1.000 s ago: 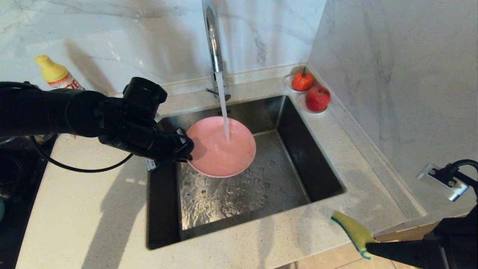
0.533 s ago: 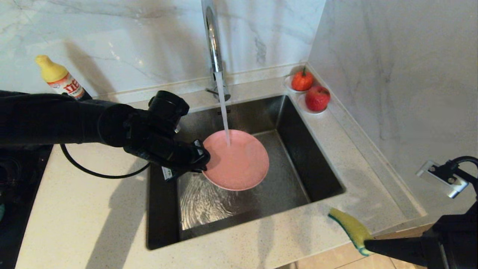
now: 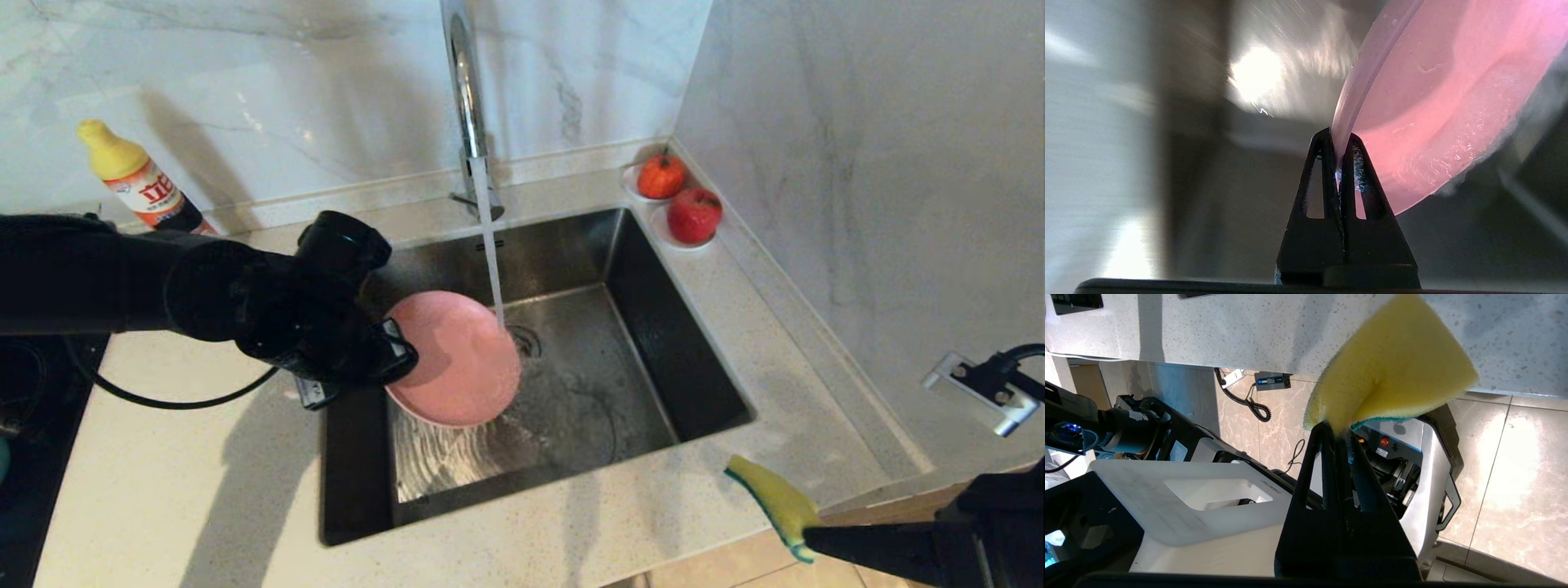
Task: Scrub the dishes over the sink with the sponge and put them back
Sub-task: Wash the plate
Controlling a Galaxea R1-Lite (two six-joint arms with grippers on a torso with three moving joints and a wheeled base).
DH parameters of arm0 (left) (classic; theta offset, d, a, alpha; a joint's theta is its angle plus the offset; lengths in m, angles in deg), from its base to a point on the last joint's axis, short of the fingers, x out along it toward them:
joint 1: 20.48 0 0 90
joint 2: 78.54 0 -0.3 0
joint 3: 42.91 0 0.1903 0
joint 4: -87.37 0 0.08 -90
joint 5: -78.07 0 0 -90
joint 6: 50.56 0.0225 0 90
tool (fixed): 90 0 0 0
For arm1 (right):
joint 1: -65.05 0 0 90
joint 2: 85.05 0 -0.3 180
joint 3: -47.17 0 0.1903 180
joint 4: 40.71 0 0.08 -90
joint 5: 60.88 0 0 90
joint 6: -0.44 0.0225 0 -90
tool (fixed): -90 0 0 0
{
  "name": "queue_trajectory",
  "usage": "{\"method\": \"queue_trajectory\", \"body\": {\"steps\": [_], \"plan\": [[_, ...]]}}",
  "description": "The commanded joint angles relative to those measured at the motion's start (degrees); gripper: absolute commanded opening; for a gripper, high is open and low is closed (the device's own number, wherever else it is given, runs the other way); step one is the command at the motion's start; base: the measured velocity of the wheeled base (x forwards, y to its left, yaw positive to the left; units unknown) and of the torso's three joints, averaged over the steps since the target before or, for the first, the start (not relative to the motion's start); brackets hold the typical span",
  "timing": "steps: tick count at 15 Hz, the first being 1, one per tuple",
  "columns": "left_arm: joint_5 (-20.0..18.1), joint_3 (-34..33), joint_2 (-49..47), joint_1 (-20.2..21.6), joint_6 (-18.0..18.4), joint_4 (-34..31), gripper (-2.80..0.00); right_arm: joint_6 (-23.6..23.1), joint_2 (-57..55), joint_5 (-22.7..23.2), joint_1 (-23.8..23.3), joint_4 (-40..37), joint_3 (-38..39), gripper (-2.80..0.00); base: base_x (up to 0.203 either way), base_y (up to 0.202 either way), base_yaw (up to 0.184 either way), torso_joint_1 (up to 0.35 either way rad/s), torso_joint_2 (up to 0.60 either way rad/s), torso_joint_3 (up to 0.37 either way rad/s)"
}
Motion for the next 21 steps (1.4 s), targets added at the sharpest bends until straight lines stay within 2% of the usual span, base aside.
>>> {"method": "queue_trajectory", "body": {"steps": [1,2,3,4,6,7,10,11,13,15,18,20,21], "plan": [[1.5,-0.8,6.3,2.6,0.5,-0.1,-2.80,0.2,0.5,-0.1,0.0,-0.4,0.2,-2.80,0.000,0.000,0.000,0.000,0.00,0.000],[2.1,-0.8,8.5,3.7,1.2,-0.1,-2.80,0.2,0.6,-0.3,0.0,-0.5,0.6,-2.80,0.000,0.000,0.000,0.000,0.00,0.000],[4.4,-0.9,10.1,4.3,2.5,0.1,-2.80,0.2,0.5,-0.5,-0.3,-0.4,1.0,-2.80,0.000,0.000,0.000,0.000,0.00,0.000],[8.7,-0.9,11.1,4.4,4.8,1.2,-2.80,0.2,0.5,-0.5,-0.9,-0.5,1.2,-2.80,0.000,0.000,0.000,0.000,0.00,0.000],[15.2,-2.9,11.9,4.5,11.1,11.4,-2.80,0.1,0.6,-0.4,-1.1,-0.7,1.3,-2.80,0.000,0.000,0.000,0.000,0.00,0.000],[17.2,-5.6,12.7,4.4,16.0,18.0,-2.80,0.2,0.6,-0.5,-1.1,-0.6,1.6,-2.80,0.000,0.000,0.000,0.000,0.00,0.000],[20.1,-13.1,15.5,4.0,30.5,38.2,-2.80,0.1,0.3,-0.5,-1.1,-0.6,1.6,-2.80,0.000,0.000,0.000,0.000,0.00,0.000],[20.4,-15.6,16.4,3.9,35.5,43.9,-2.80,0.1,0.0,-0.5,-1.1,-0.6,1.4,-2.80,0.000,0.000,0.000,0.000,0.00,0.000],[20.2,-19.5,19.0,3.7,41.1,51.8,-2.80,0.0,-0.2,-0.5,-1.1,-0.6,1.0,-2.80,0.000,0.000,0.000,0.000,0.00,0.000],[18.7,-21.7,20.1,3.4,44.8,59.9,-2.80,0.1,-0.1,-0.6,-1.1,-0.8,0.7,-2.80,0.000,0.000,0.000,0.000,0.00,0.000],[12.4,-27.9,23.0,2.8,50.5,68.4,-2.80,0.1,0.4,-0.6,-1.2,-1.9,1.0,-2.80,0.000,0.000,0.000,0.000,0.00,0.000],[9.6,-32.3,24.9,1.7,52.4,75.8,-2.80,0.2,0.6,-0.5,-1.2,-2.0,0.9,-2.80,0.000,0.000,0.000,0.000,0.00,0.000],[9.1,-32.7,24.8,1.3,52.6,77.5,-2.80,0.2,0.6,-0.5,-1.2,-2.0,0.7,-2.80,0.000,0.000,0.000,0.000,0.00,0.000]]}}
